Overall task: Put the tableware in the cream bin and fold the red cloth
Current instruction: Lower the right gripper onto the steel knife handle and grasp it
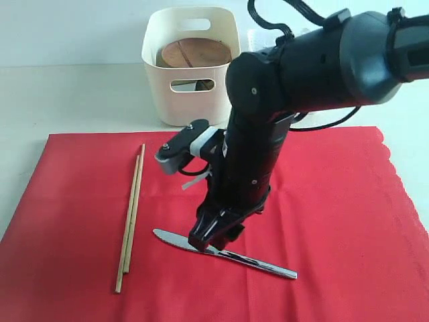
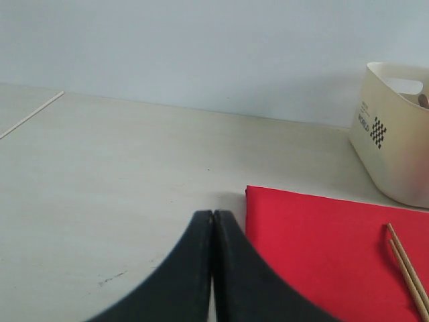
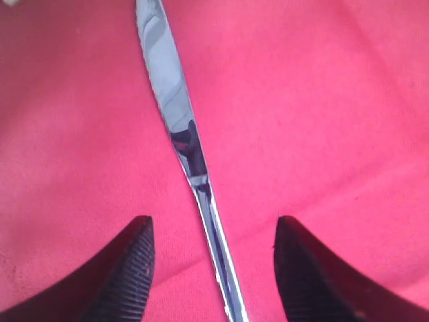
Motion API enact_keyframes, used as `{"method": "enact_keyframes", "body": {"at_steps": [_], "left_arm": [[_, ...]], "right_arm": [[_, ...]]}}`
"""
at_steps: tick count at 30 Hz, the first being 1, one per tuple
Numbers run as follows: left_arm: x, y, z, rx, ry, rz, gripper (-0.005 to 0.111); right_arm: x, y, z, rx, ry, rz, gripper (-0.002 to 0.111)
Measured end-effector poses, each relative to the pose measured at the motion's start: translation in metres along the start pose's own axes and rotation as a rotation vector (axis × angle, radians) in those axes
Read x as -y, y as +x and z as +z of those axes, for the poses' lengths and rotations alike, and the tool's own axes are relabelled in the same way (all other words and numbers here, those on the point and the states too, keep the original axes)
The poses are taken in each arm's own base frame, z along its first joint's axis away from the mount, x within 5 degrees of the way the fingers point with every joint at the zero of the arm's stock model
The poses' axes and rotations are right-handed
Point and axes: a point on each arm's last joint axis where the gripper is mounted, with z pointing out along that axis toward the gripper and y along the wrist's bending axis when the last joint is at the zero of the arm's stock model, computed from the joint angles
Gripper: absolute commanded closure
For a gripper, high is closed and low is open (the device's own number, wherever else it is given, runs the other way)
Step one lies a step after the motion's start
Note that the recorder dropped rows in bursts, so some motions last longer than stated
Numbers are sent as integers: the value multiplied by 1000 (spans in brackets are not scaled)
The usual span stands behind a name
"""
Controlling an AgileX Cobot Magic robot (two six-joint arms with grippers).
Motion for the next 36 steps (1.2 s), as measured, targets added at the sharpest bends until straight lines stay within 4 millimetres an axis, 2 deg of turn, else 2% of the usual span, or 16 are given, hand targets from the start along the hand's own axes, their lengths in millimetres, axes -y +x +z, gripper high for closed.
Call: {"method": "enact_keyframes", "body": {"at_steps": [8,12,19,21,24,29,36], "left_arm": [[0,0,0,0,0,0,104],[0,0,0,0,0,0,104],[0,0,0,0,0,0,104],[0,0,0,0,0,0,104],[0,0,0,0,0,0,104],[0,0,0,0,0,0,104],[0,0,0,0,0,0,104]], "right_arm": [[1,13,14,-18,5,-11,55],[1,12,16,0,10,-23,55],[4,11,41,-46,-16,-38,55],[4,11,42,-43,-16,-37,56],[4,11,43,-41,-16,-37,62],[7,10,46,-43,8,-63,85],[10,10,46,-37,39,-91,102]]}}
